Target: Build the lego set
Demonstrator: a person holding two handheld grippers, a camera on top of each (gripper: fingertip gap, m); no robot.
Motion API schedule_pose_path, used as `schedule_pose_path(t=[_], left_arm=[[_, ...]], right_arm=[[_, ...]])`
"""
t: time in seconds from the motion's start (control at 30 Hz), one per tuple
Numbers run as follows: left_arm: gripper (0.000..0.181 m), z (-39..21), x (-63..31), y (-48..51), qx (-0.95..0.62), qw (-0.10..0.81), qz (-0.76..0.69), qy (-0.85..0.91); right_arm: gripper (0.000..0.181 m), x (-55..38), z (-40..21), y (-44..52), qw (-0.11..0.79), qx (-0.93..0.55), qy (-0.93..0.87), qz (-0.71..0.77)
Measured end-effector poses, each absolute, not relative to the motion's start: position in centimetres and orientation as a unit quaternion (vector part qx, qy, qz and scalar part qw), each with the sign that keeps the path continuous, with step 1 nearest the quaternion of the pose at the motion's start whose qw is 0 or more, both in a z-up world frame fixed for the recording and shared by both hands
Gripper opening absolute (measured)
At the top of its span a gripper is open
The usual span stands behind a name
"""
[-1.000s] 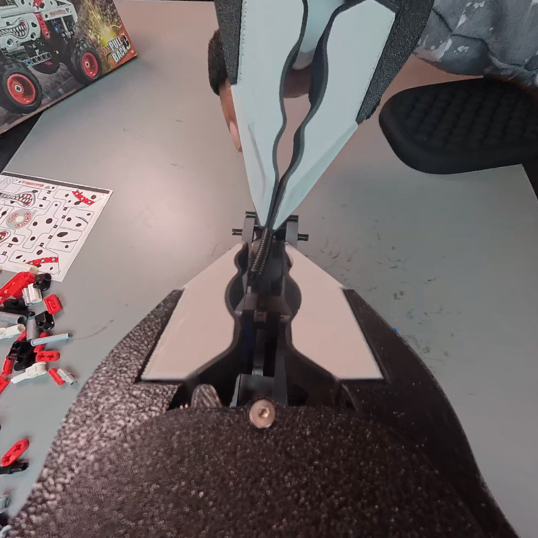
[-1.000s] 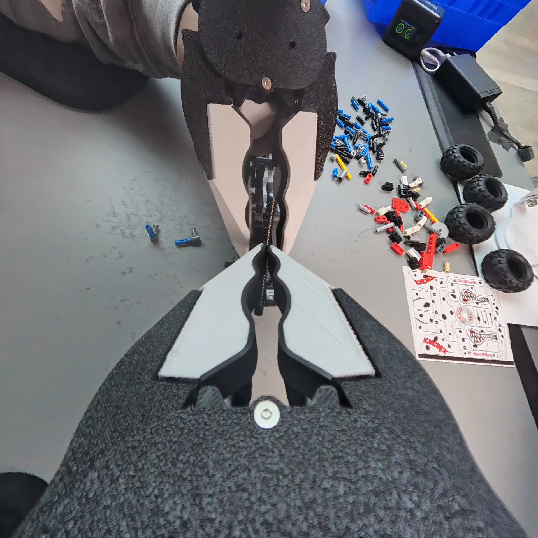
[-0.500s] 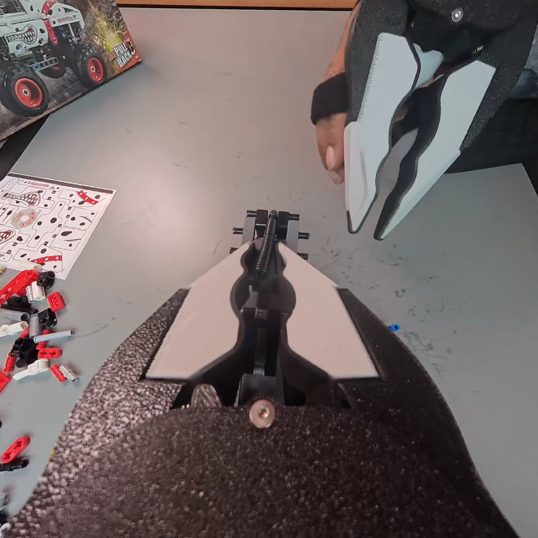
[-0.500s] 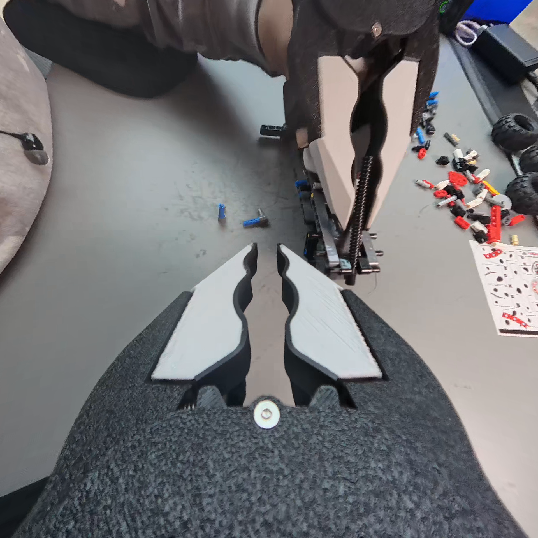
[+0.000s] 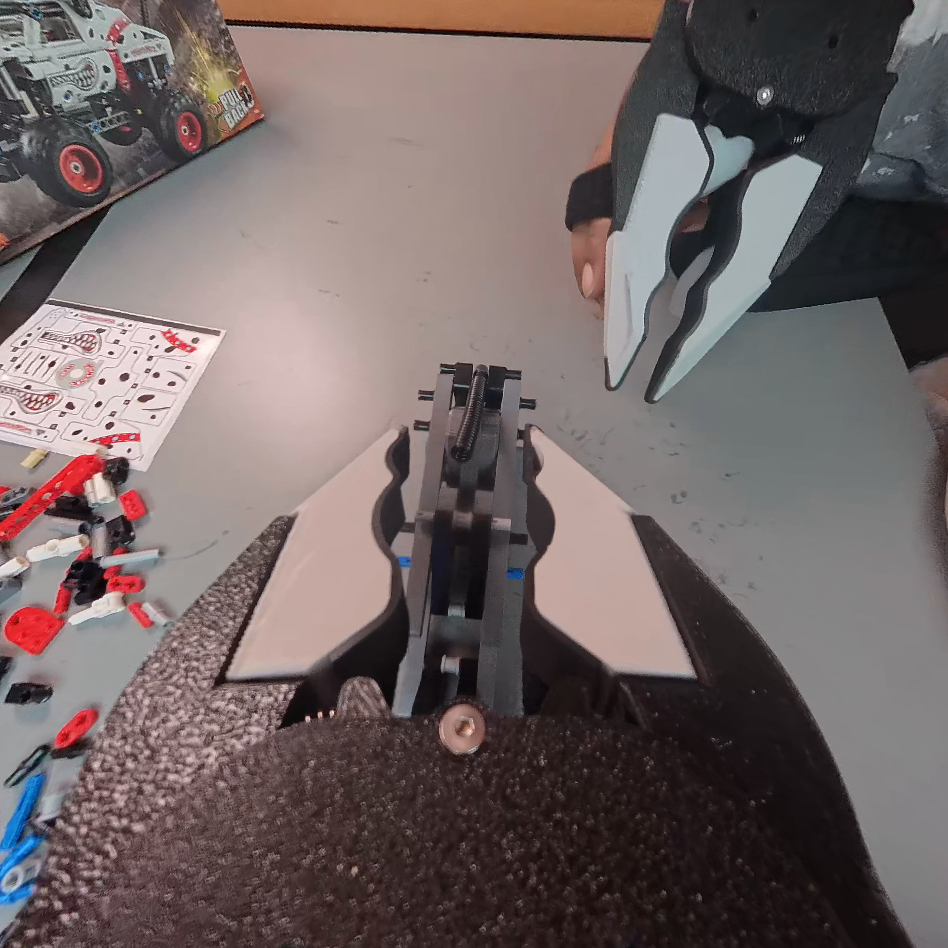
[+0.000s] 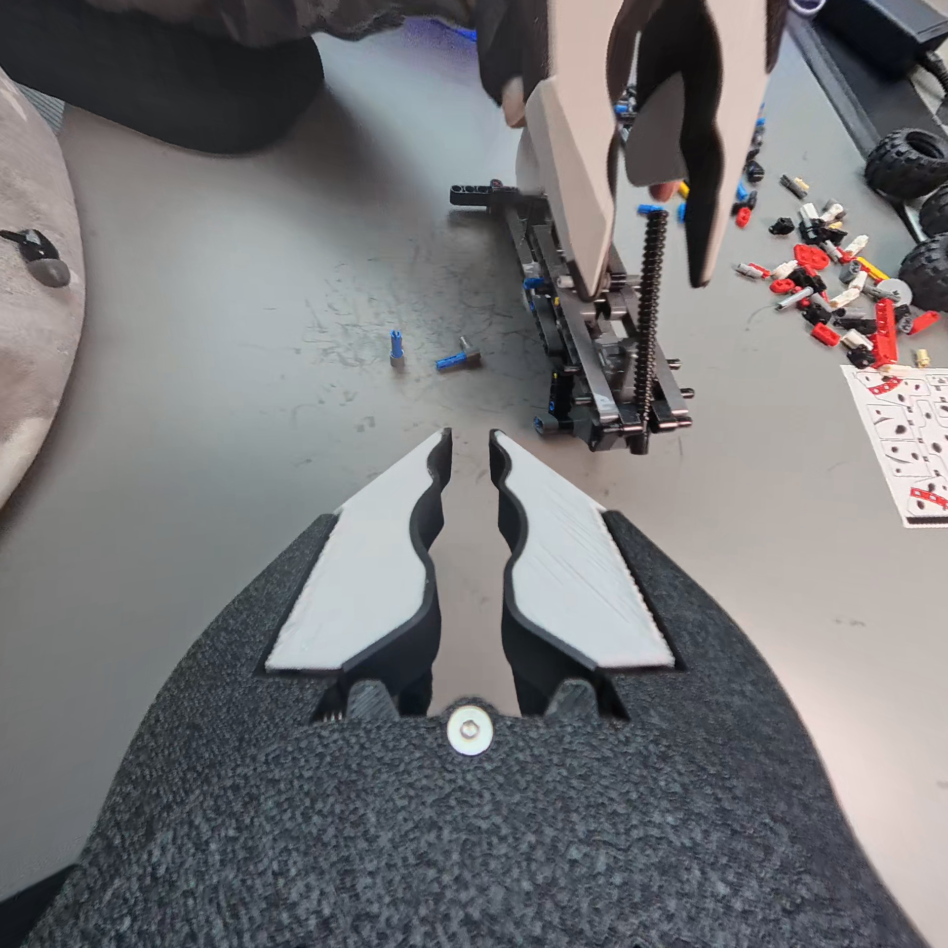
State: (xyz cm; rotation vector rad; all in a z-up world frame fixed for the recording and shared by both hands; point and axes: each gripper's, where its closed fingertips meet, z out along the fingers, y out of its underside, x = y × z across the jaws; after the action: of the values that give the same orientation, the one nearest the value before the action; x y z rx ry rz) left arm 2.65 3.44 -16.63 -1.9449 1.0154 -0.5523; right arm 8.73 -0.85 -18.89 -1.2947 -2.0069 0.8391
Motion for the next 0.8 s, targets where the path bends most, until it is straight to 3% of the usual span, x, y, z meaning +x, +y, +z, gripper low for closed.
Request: schedule_pose_path(t=[0.23,0.3,0.5,0.63,0.8], left_arm=[[0.032,-14.2,0.2,-1.2,-0.777,0.431,-0.212,0.408],[0.028,-15.0,0.6,-3.2,-0.778,0.419,-0.219,0.414],[0.028,-19.0,2.1,-7.0,-0.794,0.373,-0.222,0.426],[0.028,-18.5,3.5,-7.7,-0.779,0.400,-0.222,0.429],[0.019,-14.0,5.5,-7.5,-0.715,0.503,-0.230,0.428]], right_arm=[[0.013,6.0,-21.3,-5.2,0.280,-0.498,-0.755,0.323],[0.017,5.1,-21.8,-5.6,0.273,-0.502,-0.755,0.321],[0.004,3.8,-22.6,-6.5,0.243,-0.478,-0.775,0.335],[0.004,4.0,-17.9,-7.1,0.188,-0.500,-0.678,0.505],[0.004,5.4,-11.5,-7.3,0.139,-0.460,-0.538,0.692]])
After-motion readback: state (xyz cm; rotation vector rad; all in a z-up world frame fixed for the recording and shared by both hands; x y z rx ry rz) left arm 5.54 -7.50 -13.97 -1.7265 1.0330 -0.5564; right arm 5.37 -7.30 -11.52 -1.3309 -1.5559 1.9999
